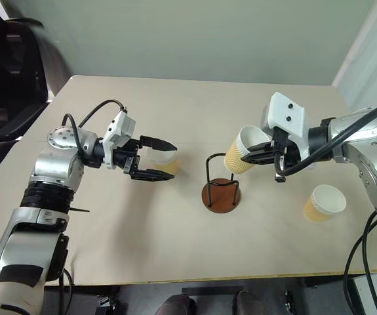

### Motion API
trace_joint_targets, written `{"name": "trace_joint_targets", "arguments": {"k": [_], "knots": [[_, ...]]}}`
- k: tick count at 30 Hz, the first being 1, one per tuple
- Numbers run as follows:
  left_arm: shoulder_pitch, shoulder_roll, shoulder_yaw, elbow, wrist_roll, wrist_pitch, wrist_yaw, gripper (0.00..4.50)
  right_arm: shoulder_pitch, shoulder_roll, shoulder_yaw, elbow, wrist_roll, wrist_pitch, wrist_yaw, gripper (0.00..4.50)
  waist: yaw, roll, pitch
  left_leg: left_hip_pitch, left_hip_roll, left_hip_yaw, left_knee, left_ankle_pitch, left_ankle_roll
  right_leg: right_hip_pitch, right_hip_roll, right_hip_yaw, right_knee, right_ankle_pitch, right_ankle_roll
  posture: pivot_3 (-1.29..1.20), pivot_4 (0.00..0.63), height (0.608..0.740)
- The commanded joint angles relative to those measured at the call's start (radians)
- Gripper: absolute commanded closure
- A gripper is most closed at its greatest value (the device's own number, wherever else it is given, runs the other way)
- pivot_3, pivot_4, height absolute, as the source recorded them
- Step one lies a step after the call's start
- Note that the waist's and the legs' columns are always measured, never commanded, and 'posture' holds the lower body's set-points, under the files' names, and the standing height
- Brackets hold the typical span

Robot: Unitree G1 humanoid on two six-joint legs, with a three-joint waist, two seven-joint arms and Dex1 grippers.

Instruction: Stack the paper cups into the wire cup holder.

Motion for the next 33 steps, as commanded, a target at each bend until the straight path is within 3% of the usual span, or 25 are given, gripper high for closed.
{"name": "trace_joint_targets", "arguments": {"k": [1,18,33], "knots": [[-0.029,0.003,0.004,-0.001,0.001,-0.022,-0.045,0.0,-0.022,-0.001,-0.014,-0.035,0.032,0.009,-0.015,4.43,0.0,0.0,0.0,0.0,0.0,0.0,0.0,0.0,0.0,0.0,0.0,0.0,0.0,0.0,0.0,0.0,0.15,0.74],[-0.027,-0.005,0.01,0.005,0.008,-0.034,-0.041,0.0,-0.014,0.028,0.007,-0.08,0.111,0.055,-0.076,4.43,0.001,0.0,0.0,-0.001,0.0,0.0,0.002,0.0,0.0,0.0,0.0,0.0,0.0,0.0,0.001,0.0,0.15,0.74],[-0.015,0.004,0.018,-0.016,0.004,-0.026,-0.03,0.0,0.038,0.001,0.082,-0.05,0.023,-0.06,-0.082,4.43,0.0,0.0,0.0,-0.002,0.0,0.0,0.003,0.0,0.001,0.0,0.0,0.0,0.0,0.001,0.001,0.0,0.15,0.74]]}}
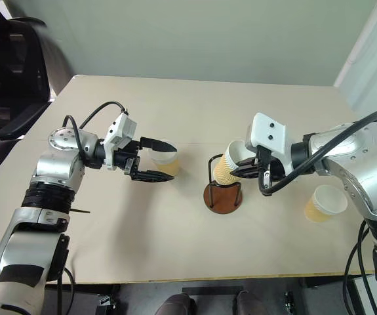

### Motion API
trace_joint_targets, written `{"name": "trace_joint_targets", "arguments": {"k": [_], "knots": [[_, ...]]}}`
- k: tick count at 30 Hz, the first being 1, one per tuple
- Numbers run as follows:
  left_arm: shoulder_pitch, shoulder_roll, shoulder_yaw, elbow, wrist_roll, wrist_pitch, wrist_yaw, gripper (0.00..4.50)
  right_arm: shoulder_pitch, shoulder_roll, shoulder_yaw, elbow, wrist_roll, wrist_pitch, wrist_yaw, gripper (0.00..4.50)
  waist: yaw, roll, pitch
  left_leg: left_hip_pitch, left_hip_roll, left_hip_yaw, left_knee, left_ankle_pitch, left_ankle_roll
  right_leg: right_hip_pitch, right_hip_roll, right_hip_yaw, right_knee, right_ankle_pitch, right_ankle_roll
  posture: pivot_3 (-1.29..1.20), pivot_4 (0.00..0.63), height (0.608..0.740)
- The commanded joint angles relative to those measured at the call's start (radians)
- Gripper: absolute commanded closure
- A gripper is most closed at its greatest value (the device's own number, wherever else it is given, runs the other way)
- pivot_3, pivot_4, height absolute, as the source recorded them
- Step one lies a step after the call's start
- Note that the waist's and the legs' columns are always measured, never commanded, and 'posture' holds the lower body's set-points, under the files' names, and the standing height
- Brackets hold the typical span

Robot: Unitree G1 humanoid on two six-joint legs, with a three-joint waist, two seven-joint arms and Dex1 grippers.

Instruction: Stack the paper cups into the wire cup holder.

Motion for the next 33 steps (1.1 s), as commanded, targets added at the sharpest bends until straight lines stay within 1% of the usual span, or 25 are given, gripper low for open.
{"name": "trace_joint_targets", "arguments": {"k": [1,3,5,8,9,10,11,16,19,23,27,29,33], "knots": [[-0.014,0.008,0.018,-0.034,-0.008,-0.006,-0.028,0.0,-0.007,-0.012,-0.005,-0.008,-0.019,-0.033,0.001,4.27,0.0,0.0,0.0,0.0,0.0,0.0,0.0,0.0,0.0,0.0,0.0,0.0,0.0,0.0,0.0,0.0,0.15,0.74],[-0.012,0.01,0.02,-0.037,-0.009,-0.004,-0.027,0.0,-0.01,-0.003,-0.008,-0.005,-0.019,-0.034,-0.004,3.85,0.0,0.0,0.0,0.0,0.0,0.0,0.0,0.0,0.0,0.0,0.0,0.0,0.0,0.0,0.0,0.0,0.15,0.74],[-0.011,0.011,0.021,-0.038,-0.01,-0.003,-0.027,0.0,-0.014,0.005,-0.011,-0.004,-0.016,-0.031,-0.009,3.2,0.0,0.0,0.0,0.0,0.0,0.0,0.0,0.0,0.0,0.0,0.0,0.0,0.0,0.0,0.0,0.0,0.15,0.74],[-0.008,0.011,0.022,-0.042,-0.012,-0.001,-0.023,0.0,-0.018,0.012,-0.015,-0.003,-0.01,-0.026,-0.012,2.08,0.0,0.0,0.0,0.0,0.0,0.0,0.0,0.0,0.0,0.0,0.0,0.0,0.0,0.0,0.0,0.0,0.15,0.74],[-0.007,0.011,0.022,-0.044,-0.012,0.0,-0.022,0.0,-0.019,0.013,-0.016,-0.003,-0.008,-0.023,-0.013,1.78,0.0,0.0,0.0,0.0,0.0,0.0,0.0,0.0,0.0,0.0,0.0,0.0,0.0,0.0,0.0,0.0,0.15,0.74],[-0.006,0.011,0.023,-0.045,-0.013,0.0,-0.022,0.0,-0.02,0.016,-0.018,-0.003,-0.006,-0.02,-0.015,1.37,0.0,0.0,0.0,0.0,0.0,0.0,0.0,0.0,0.0,0.0,0.0,0.0,0.0,0.0,0.0,0.0,0.15,0.74],[-0.005,0.011,0.023,-0.047,-0.013,0.001,-0.02,0.0,-0.024,0.023,-0.027,-0.001,0.002,-0.014,-0.02,1.06,0.0,0.0,0.0,0.0,0.0,0.0,0.0,0.0,0.0,0.0,0.0,0.0,0.0,0.0,0.0,0.0,0.15,0.74],[-0.003,0.008,0.025,-0.053,-0.015,0.015,-0.009,0.0,-0.041,0.044,-0.068,0.018,0.023,0.002,-0.042,1.06,0.0,0.0,0.0,0.0,0.0,0.0,0.0,0.0,0.0,0.0,0.0,0.0,0.0,0.0,0.0,0.0,0.15,0.74],[-0.002,0.008,0.025,-0.057,-0.015,0.026,-0.004,0.0,-0.036,0.032,-0.091,0.024,0.034,0.003,-0.041,1.06,0.0,0.0,0.0,0.0,0.0,0.0,0.0,0.0,0.0,0.0,0.0,0.0,0.0,0.0,0.0,0.0,0.15,0.74],[0.003,0.011,0.025,-0.07,-0.016,0.045,-0.001,0.0,0.025,-0.061,-0.139,0.024,0.041,-0.021,0.012,1.06,0.005,0.0,0.0,-0.001,0.0,0.0,0.0,0.0,0.0,0.0,0.0,0.0,-0.001,0.0,0.0,0.0,0.15,0.74],[0.007,0.008,0.028,-0.079,-0.016,0.051,0.004,0.0,0.127,-0.165,-0.188,0.013,0.042,-0.07,0.075,1.06,0.007,0.0,0.0,-0.002,0.0,0.0,0.0,0.0,0.0,0.0,0.0,0.0,-0.001,0.0,0.0,0.0,0.15,0.74],[0.006,0.005,0.028,-0.079,-0.016,0.053,0.005,0.0,0.192,-0.216,-0.214,-0.002,0.04,-0.093,0.107,1.06,0.008,0.0,0.0,-0.002,0.0,0.0,0.0,0.0,0.0,0.0,0.0,0.0,-0.001,0.0,0.0,0.0,0.15,0.74],[0.0,-0.005,0.024,-0.07,-0.013,0.051,0.004,0.0,0.394,-0.346,-0.271,-0.036,-0.011,-0.187,0.179,1.06,0.013,0.0,0.0,-0.002,0.0,0.0,0.001,0.0,0.0,0.0,0.0,0.0,0.0,0.0,0.001,0.0,0.15,0.74]]}}
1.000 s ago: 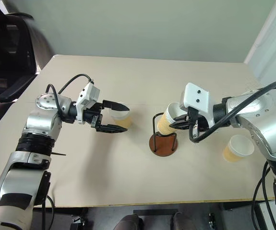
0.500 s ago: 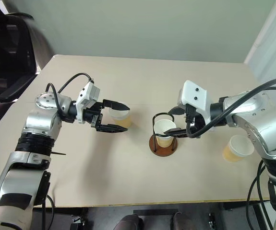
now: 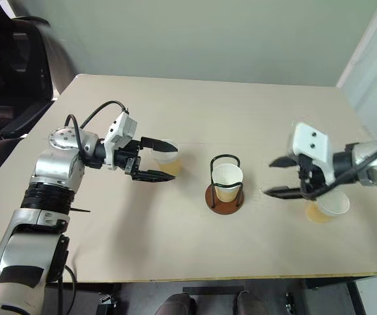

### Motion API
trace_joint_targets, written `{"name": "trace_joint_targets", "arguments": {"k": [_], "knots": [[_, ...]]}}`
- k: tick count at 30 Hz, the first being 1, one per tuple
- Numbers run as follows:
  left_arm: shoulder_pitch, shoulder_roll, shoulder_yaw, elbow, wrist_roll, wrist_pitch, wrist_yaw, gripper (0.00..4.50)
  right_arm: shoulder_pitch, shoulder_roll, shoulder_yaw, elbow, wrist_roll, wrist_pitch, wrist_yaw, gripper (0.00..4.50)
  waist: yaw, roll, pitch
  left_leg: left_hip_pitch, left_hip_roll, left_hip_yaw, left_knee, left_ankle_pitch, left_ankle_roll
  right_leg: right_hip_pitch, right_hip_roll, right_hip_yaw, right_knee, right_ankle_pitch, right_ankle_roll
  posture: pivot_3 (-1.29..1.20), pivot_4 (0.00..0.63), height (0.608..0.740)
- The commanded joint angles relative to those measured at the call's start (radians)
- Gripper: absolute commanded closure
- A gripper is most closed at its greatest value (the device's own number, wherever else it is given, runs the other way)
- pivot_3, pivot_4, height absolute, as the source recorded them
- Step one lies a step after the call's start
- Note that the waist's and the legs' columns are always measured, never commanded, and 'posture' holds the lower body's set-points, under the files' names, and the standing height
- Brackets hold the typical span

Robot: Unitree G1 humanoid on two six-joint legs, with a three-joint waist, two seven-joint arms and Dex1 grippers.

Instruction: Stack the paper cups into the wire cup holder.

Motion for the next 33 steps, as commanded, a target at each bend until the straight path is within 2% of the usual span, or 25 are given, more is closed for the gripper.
{"name": "trace_joint_targets", "arguments": {"k": [1,7,10,16,23,29,33], "knots": [[-0.011,-0.005,0.018,-0.018,-0.01,-0.001,-0.007,0.0,0.136,-0.096,-0.095,-0.038,-0.048,-0.098,0.062,1.06,0.002,0.0,0.0,0.0,0.0,0.0,0.0,0.0,0.0,0.0,0.0,0.0,0.0,0.0,0.0,0.0,0.15,0.74],[-0.015,-0.017,0.016,0.0,-0.005,-0.017,-0.014,0.0,0.395,-0.176,-0.233,0.034,-0.149,-0.24,0.115,1.06,0.003,0.0,0.0,0.0,-0.001,0.001,0.002,-0.001,0.002,0.001,0.0,0.001,0.0,0.002,0.003,0.0,0.15,0.74],[-0.015,-0.023,0.017,0.002,-0.009,-0.02,-0.021,0.0,0.454,-0.172,-0.285,0.08,-0.179,-0.275,0.112,1.06,0.002,0.0,0.0,0.0,-0.001,0.001,0.003,-0.003,0.007,0.001,0.0,0.001,0.0,0.003,0.004,0.0,0.15,0.74],[-0.006,-0.025,0.009,-0.021,-0.046,-0.01,-0.053,0.0,0.471,-0.176,-0.323,0.179,-0.22,-0.317,0.103,1.06,0.002,0.0,0.0,0.0,-0.001,0.001,0.004,-0.002,0.008,0.002,0.0,0.001,0.0,0.004,0.005,0.0,0.15,0.74],[0.014,0.015,-0.063,-0.077,-0.177,-0.005,-0.054,0.0,0.544,-0.178,-0.335,0.227,-0.287,-0.399,0.12,1.06,0.004,0.0,0.0,0.0,-0.001,0.001,0.004,-0.001,0.007,0.002,0.0,0.001,-0.001,0.004,0.005,0.0,0.15,0.74],[0.009,0.047,-0.109,-0.08,-0.226,-0.009,-0.054,0.0,0.573,-0.171,-0.293,0.24,-0.352,-0.474,0.098,1.06,0.004,0.0,0.0,0.0,-0.001,0.001,0.005,-0.001,0.007,0.003,0.0,0.001,-0.001,0.004,0.005,0.0,0.15,0.74],[0.003,0.049,-0.115,-0.068,-0.222,-0.018,-0.054,0.0,0.539,-0.165,-0.228,0.261,-0.402,-0.517,0.066,1.06,0.003,0.0,0.0,0.0,-0.001,0.001,0.006,-0.002,0.009,0.004,0.0,0.001,0.0,0.004,0.006,0.0,0.15,0.74]]}}
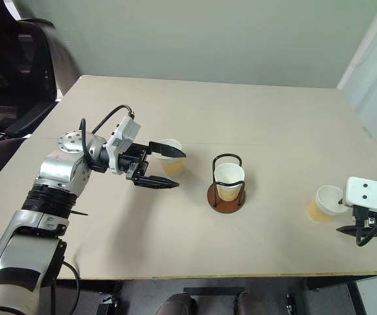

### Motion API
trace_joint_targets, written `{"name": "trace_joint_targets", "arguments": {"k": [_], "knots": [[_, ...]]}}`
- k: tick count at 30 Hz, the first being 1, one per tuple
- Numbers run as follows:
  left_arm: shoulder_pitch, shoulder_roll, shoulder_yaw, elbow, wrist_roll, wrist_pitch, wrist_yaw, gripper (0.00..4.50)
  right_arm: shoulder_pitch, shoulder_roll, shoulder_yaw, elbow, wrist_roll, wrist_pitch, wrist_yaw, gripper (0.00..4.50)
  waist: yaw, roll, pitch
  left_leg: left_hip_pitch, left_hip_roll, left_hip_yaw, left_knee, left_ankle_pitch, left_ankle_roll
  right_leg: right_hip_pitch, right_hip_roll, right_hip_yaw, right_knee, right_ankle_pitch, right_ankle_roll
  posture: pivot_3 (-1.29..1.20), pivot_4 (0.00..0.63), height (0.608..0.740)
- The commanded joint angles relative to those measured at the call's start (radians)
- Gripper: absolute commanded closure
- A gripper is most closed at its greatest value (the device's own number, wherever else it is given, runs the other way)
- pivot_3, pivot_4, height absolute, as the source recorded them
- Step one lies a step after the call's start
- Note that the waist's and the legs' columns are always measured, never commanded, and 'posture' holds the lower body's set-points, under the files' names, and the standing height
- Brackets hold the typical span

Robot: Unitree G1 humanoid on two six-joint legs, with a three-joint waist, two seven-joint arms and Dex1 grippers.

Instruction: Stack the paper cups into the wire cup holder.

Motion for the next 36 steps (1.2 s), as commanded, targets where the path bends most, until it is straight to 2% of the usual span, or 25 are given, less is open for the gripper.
{"name": "trace_joint_targets", "arguments": {"k": [1,8,9,11,19,23,28,33,36], "knots": [[-0.016,0.009,0.008,-0.014,-0.007,-0.016,-0.041,0.0,-0.041,-0.003,0.048,0.021,-0.043,-0.04,-0.03,1.06,0.0,0.0,0.0,0.0,0.0,0.0,0.0,-0.001,0.001,0.0,0.0,0.0,0.0,0.0,0.0,0.0,0.15,0.74],[-0.011,0.007,0.023,-0.023,0.003,-0.003,-0.041,0.0,-0.149,0.017,0.179,0.065,-0.115,-0.097,-0.052,1.06,0.0,0.0,0.0,0.0,0.0,0.0,0.004,-0.003,0.005,0.002,0.0,0.0,0.0,0.001,0.001,0.0,0.15,0.74],[-0.009,0.008,0.025,-0.026,0.005,-0.001,-0.041,0.0,-0.174,0.024,0.201,0.074,-0.131,-0.102,-0.06,1.22,0.0,0.0,0.0,0.0,0.0,0.0,0.004,-0.003,0.005,0.002,0.0,0.0,0.0,0.001,0.001,0.0,0.15,0.74],[-0.006,0.008,0.03,-0.032,0.01,0.002,-0.041,0.0,-0.2,0.025,0.227,0.089,-0.151,-0.122,-0.056,1.61,0.0,0.001,0.0,0.0,0.0,0.0,0.005,-0.003,0.005,0.002,0.0,0.0,0.0,0.001,0.002,0.0,0.15,0.74],[0.0,0.017,0.034,-0.035,0.03,0.002,-0.041,0.0,-0.214,0.008,0.245,0.112,-0.161,-0.175,-0.005,4.47,0.002,0.001,0.0,0.0,0.0,0.0,0.006,-0.003,0.004,0.002,0.0,0.0,0.0,0.001,0.002,0.0,0.15,0.74],[-0.007,0.018,0.028,-0.023,0.038,-0.004,-0.041,0.0,-0.217,0.002,0.232,0.087,-0.147,-0.177,0.019,4.47,0.002,0.001,0.0,0.0,0.0,0.0,0.006,-0.003,0.005,0.002,0.0,0.0,0.0,0.001,0.002,0.0,0.15,0.74],[-0.013,0.019,0.022,-0.012,0.043,-0.011,-0.041,0.0,-0.295,0.005,0.204,0.029,-0.092,-0.106,0.035,4.47,-0.001,0.002,0.001,0.0,0.0,0.0,0.006,-0.003,0.005,0.002,0.0,0.0,0.0,0.001,0.002,0.0,0.15,0.74],[-0.025,0.019,0.006,0.009,0.052,-0.027,-0.041,0.0,-0.622,0.049,0.224,-0.035,0.023,0.078,0.04,4.47,-0.004,0.007,0.004,-0.001,-0.001,0.001,0.007,-0.003,0.005,0.002,0.0,0.001,0.0,0.002,0.002,0.0,0.15,0.74],[-0.032,0.013,0.002,0.02,0.057,-0.032,-0.041,0.0,-0.757,0.079,0.258,-0.057,0.053,0.157,0.042,4.47,-0.007,0.007,0.004,-0.001,0.0,0.0,0.007,-0.003,0.005,0.001,0.0,0.001,0.0,0.001,0.001,0.0,0.15,0.74]]}}
